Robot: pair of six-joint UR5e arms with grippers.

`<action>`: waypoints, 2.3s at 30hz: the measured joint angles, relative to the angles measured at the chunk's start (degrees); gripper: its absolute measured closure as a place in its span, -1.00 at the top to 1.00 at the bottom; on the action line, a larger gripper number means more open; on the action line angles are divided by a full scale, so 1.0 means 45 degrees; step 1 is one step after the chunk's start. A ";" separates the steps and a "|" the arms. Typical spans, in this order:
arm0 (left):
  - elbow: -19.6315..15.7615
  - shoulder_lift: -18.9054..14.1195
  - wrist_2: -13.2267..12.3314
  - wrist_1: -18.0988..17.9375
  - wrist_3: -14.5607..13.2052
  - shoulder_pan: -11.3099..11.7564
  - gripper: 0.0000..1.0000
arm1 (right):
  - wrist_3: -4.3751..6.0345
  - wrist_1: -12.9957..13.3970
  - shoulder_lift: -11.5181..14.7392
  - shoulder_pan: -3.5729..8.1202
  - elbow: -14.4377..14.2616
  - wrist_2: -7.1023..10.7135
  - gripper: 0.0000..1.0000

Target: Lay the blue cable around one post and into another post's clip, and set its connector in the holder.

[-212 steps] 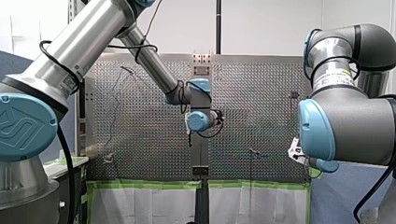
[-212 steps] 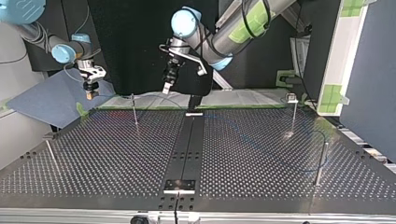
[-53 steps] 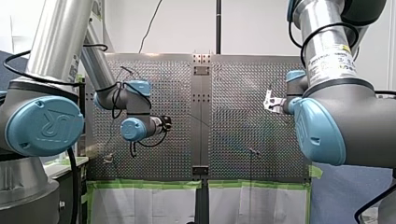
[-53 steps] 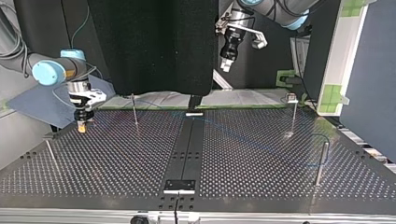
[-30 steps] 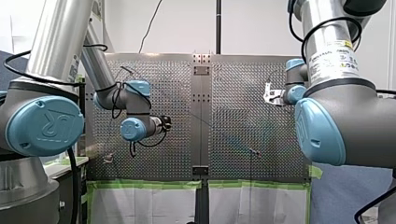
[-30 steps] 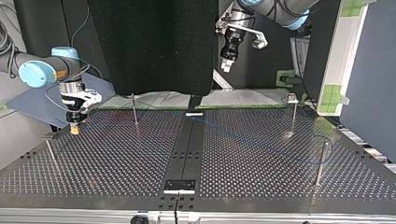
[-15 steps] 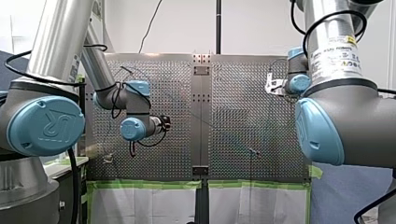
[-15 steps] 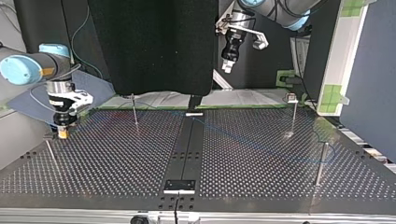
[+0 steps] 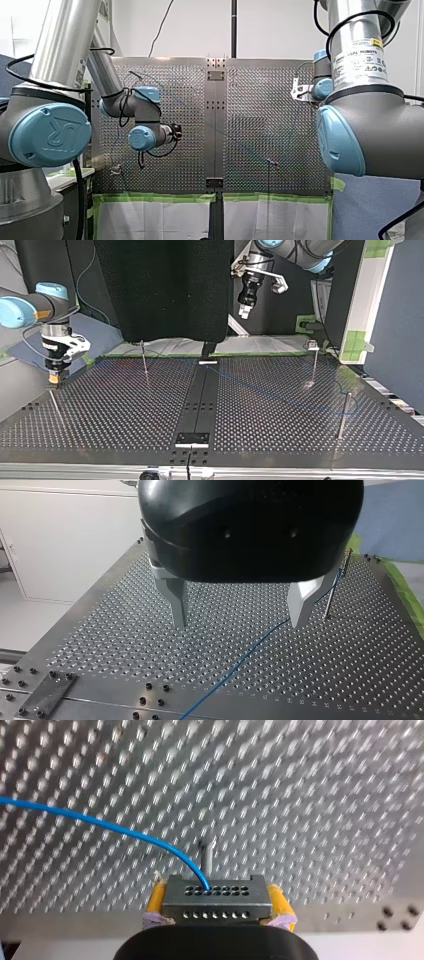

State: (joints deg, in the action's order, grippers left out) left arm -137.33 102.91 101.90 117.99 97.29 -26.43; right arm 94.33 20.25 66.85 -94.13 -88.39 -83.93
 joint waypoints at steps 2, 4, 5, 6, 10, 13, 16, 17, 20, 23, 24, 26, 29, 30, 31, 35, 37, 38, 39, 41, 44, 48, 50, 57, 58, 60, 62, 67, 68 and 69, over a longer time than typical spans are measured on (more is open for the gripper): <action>0.0002 0.0001 0.0001 0.0005 0.0000 0.0004 1.00 | -0.0039 -0.0020 -0.0009 0.0093 -0.0066 -0.0214 -1.00; 0.0001 0.0001 0.0001 0.0017 0.0000 0.0017 1.00 | -0.0070 -0.0061 -0.0013 0.0190 -0.0096 -0.0410 -1.00; 0.0000 0.0000 0.0001 0.0025 -0.0001 0.0021 1.00 | -0.0079 -0.0079 -0.0014 0.0233 -0.0105 -0.0469 -1.00; -0.0001 0.0000 0.0001 0.0039 0.0000 0.0029 1.00 | -0.0085 -0.0092 -0.0016 0.0275 -0.0113 -0.0512 -1.00; -0.0002 -0.0001 0.0001 0.0065 -0.0003 0.0053 1.00 | -0.0096 -0.0099 -0.0029 0.0448 -0.0122 -0.0559 -1.00; -0.0004 -0.0004 0.0001 0.0070 -0.0002 0.0062 1.00 | -0.0098 -0.0026 -0.0036 0.0565 -0.0126 -0.0400 -1.00; 0.0000 -0.0003 0.0001 0.0072 -0.0006 0.0064 1.00 | -0.0074 0.0103 -0.0061 0.0665 -0.0127 -0.0104 -1.00; 0.0000 -0.0003 0.0000 0.0072 -0.0006 0.0065 1.00 | -0.0058 0.0144 -0.0074 0.0691 -0.0128 -0.0012 -1.00; -0.0001 -0.0005 -0.0010 0.0080 -0.0007 0.0064 1.00 | 0.0023 0.0261 -0.0149 0.0750 -0.0123 0.0310 -1.00; -0.0001 -0.0008 -0.0006 0.0153 -0.0014 0.0065 1.00 | 0.0155 0.0401 -0.0290 0.0783 -0.0123 0.0601 -1.00; -0.0002 -0.0006 -0.0002 0.0200 -0.0016 0.0065 1.00 | 0.0193 0.0439 -0.0339 0.0790 -0.0121 0.0659 -1.00; -0.0002 -0.0006 0.0007 0.0276 -0.0023 0.0068 1.00 | 0.0251 0.0498 -0.0452 0.0812 -0.0122 0.0786 -1.00; 0.0000 0.0000 0.0026 0.0399 -0.0032 0.0089 1.00 | 0.0286 0.0555 -0.0594 0.0864 -0.0121 0.1052 -1.00; 0.0000 0.0001 0.0045 0.0439 -0.0035 0.0096 1.00 | 0.0294 0.0582 -0.0623 0.0889 -0.0120 0.1145 -1.00; -0.0001 -0.0001 0.0065 0.0473 -0.0036 0.0102 1.00 | 0.0306 0.0624 -0.0647 0.0924 -0.0119 0.1265 -1.00; 0.0004 -0.0004 0.0127 0.0653 -0.0039 0.0142 1.00 | 0.0466 0.0780 -0.0679 0.1060 -0.0102 0.1600 -1.00; 0.0005 -0.0003 0.0172 0.0750 -0.0040 0.0170 1.00 | 0.0562 0.0809 -0.0680 0.1134 -0.0064 0.1796 -1.00; 0.0008 -0.0002 0.0201 0.0790 -0.0044 0.0185 1.00 | 0.0588 0.0805 -0.0680 0.1168 -0.0033 0.1886 -1.00; 0.0010 -0.0004 0.0241 0.0836 -0.0048 0.0204 1.00 | 0.0604 0.0790 -0.0679 0.1205 0.0007 0.1980 -1.00; 0.0012 -0.0002 0.0305 0.0898 -0.0052 0.0232 1.00 | 0.0607 0.0720 -0.0678 0.1291 0.0111 0.2198 -1.00; 0.0014 0.0001 0.0390 0.0992 -0.0056 0.0287 1.00 | 0.0622 0.0630 -0.0678 0.1450 0.0299 0.2526 -1.00; 0.0016 -0.0002 0.0437 0.1059 -0.0053 0.0354 1.00 | 0.0692 0.0672 -0.0684 0.1649 0.0397 0.2988 -1.00; 0.0016 -0.0004 0.0444 0.1109 -0.0055 0.0376 1.00 | 0.0718 0.0693 -0.0695 0.1766 0.0409 0.3234 -1.00; 0.0031 -0.0007 0.0439 0.1281 -0.0076 0.0469 1.00 | 0.0736 0.0712 -0.0716 0.2070 0.0414 0.4119 -1.00; 0.0031 -0.0005 0.0437 0.1286 -0.0077 0.0477 1.00 | 0.0737 0.0712 -0.0717 0.2094 0.0414 0.4235 -1.00; 0.0032 -0.0003 0.0434 0.1294 -0.0078 0.0491 1.00 | 0.0739 0.0707 -0.0719 0.2124 0.0414 0.4403 -1.00; 0.0039 0.0001 0.0432 0.1298 -0.0078 0.0506 1.00 | 0.0741 0.0696 -0.0720 0.2150 0.0415 0.4574 -1.00; 0.0042 -0.0002 0.0430 0.1314 -0.0078 0.0575 1.00 | 0.0741 0.0669 -0.0739 0.2211 0.0421 0.4801 -1.00; 0.0043 -0.0004 0.0427 0.1316 -0.0078 0.0586 1.00 | 0.0741 0.0675 -0.0744 0.2224 0.0419 0.4836 -1.00; 0.0044 -0.0003 0.0422 0.1317 -0.0079 0.0597 1.00 | 0.0741 0.0687 -0.0749 0.2238 0.0421 0.4864 -1.00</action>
State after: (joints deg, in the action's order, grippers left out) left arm -137.14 102.89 103.80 123.92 96.94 -23.74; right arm 97.66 23.34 63.48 -84.06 -86.50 -62.04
